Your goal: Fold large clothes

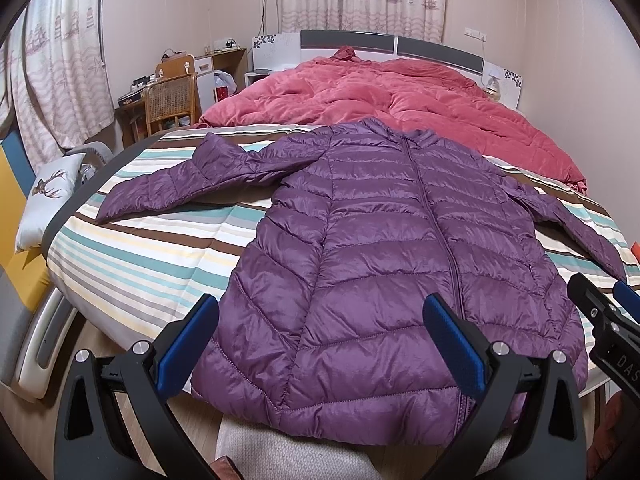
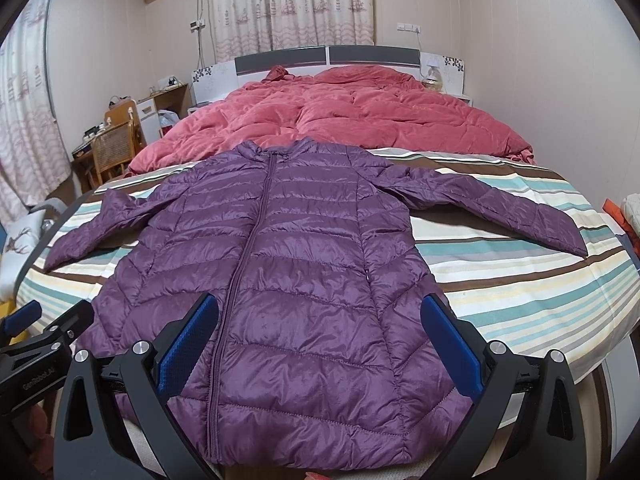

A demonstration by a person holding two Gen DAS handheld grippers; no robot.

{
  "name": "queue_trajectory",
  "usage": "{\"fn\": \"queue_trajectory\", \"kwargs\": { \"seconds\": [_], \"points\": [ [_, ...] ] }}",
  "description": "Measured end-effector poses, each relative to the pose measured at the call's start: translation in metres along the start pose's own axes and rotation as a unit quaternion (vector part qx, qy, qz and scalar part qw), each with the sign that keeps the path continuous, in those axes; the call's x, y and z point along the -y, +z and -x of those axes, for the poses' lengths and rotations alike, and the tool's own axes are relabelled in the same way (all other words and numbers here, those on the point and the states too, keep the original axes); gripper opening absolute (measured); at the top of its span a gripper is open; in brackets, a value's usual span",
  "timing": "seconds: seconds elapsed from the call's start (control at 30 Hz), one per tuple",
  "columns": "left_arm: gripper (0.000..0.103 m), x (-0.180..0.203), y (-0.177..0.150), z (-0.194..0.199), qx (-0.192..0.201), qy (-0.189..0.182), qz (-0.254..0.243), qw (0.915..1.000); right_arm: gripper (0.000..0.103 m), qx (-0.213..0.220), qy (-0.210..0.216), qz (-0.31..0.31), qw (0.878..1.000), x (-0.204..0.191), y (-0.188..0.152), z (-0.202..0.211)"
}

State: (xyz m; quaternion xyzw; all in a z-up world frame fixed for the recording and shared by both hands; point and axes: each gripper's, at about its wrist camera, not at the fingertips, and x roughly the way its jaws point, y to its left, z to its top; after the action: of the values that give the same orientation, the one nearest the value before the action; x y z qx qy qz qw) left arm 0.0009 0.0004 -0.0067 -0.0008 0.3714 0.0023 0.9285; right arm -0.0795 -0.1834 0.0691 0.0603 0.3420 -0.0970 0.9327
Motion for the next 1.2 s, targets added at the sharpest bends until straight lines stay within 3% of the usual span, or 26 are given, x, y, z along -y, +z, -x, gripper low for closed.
{"fn": "queue_trajectory", "kwargs": {
  "seconds": [1.2],
  "points": [
    [0.101, 0.0004, -0.0031, -0.0031, -0.006, -0.003, -0.004, 1.0, 0.1, -0.008, 0.003, 0.001, 1.0, -0.0022, -0.001, -0.0061]
  ]
}}
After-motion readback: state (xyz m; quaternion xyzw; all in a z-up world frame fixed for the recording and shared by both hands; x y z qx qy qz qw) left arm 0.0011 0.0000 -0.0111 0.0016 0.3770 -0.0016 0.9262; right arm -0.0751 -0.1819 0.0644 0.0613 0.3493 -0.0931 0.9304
